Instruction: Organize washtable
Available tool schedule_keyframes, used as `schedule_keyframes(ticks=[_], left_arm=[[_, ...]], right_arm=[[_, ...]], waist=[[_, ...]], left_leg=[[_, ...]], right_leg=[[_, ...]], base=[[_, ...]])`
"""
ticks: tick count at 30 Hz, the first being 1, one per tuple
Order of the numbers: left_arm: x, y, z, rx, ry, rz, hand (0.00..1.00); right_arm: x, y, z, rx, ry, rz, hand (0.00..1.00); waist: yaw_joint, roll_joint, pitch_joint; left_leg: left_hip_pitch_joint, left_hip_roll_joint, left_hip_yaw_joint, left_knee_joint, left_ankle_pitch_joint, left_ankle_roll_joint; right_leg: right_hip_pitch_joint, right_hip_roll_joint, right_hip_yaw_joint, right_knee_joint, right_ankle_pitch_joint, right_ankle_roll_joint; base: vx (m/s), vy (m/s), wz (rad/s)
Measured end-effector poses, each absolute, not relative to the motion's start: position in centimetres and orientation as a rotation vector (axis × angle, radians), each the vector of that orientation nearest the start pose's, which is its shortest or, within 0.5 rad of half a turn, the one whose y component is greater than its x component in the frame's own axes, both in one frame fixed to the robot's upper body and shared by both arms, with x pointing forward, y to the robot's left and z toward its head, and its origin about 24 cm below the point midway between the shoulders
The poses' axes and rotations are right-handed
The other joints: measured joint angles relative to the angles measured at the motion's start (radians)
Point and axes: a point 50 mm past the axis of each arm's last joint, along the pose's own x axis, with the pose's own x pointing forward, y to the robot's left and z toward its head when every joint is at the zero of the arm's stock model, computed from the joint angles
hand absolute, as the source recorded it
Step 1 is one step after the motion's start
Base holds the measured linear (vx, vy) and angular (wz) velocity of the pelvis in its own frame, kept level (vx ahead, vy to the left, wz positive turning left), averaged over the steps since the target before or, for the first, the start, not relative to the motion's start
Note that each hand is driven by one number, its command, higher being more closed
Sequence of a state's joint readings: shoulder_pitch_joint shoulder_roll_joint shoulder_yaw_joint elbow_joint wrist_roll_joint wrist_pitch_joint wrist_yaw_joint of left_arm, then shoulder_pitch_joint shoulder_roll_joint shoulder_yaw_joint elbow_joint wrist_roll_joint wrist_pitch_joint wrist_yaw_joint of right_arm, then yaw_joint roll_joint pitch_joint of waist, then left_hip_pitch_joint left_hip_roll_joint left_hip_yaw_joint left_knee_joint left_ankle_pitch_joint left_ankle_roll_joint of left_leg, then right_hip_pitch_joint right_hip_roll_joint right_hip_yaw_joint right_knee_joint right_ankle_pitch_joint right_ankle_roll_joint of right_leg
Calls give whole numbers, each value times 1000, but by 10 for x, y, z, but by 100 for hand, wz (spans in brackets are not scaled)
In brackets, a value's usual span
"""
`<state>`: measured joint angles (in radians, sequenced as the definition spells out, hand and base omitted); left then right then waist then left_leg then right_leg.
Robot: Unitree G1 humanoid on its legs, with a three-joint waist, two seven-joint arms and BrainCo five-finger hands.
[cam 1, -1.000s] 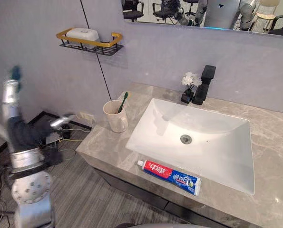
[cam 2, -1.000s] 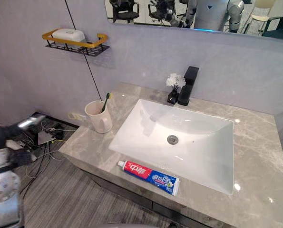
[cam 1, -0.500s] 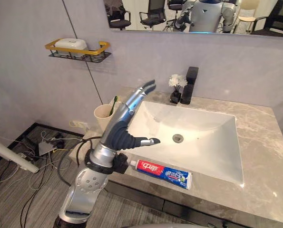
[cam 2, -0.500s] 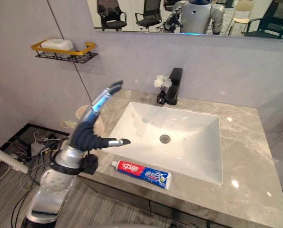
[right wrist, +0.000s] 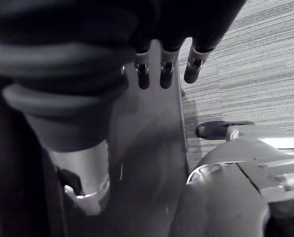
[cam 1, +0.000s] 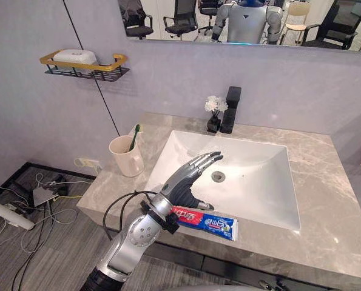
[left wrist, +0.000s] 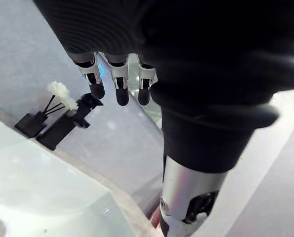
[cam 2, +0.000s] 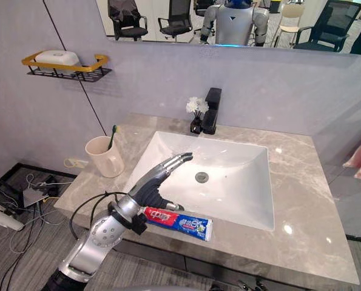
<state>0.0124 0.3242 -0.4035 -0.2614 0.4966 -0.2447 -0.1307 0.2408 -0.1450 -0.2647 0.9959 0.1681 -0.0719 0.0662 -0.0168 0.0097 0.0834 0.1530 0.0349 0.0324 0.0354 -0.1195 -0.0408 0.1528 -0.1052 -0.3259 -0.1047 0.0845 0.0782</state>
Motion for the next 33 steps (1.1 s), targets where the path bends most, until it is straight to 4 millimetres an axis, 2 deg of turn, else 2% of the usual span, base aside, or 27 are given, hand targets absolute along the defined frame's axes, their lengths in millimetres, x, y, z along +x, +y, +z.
schedule_keyframes(ticks=[12,21,33], left_arm=[[201,87,63,793,-357,-645,0],[189,93,49,775,-280,-651,0],[182,101,44,821,-246,-634,0]], right_arm=[[44,-243,-156,158,1082,-418,0],[45,-242,-156,149,1084,-406,0],[45,-242,-156,147,1084,-403,0]], waist=[[-18,-2,3],[-19,-8,18],[-18,-6,19]], left_leg=[[20,-1,-2,-30,14,2],[35,-1,-2,-35,14,2],[34,-1,-3,-36,14,2]], right_leg=[[1,0,-1,0,0,0],[16,0,-2,0,-2,2],[17,0,-2,0,-3,3]], base=[[0,0,0],[0,0,0],[0,0,0]])
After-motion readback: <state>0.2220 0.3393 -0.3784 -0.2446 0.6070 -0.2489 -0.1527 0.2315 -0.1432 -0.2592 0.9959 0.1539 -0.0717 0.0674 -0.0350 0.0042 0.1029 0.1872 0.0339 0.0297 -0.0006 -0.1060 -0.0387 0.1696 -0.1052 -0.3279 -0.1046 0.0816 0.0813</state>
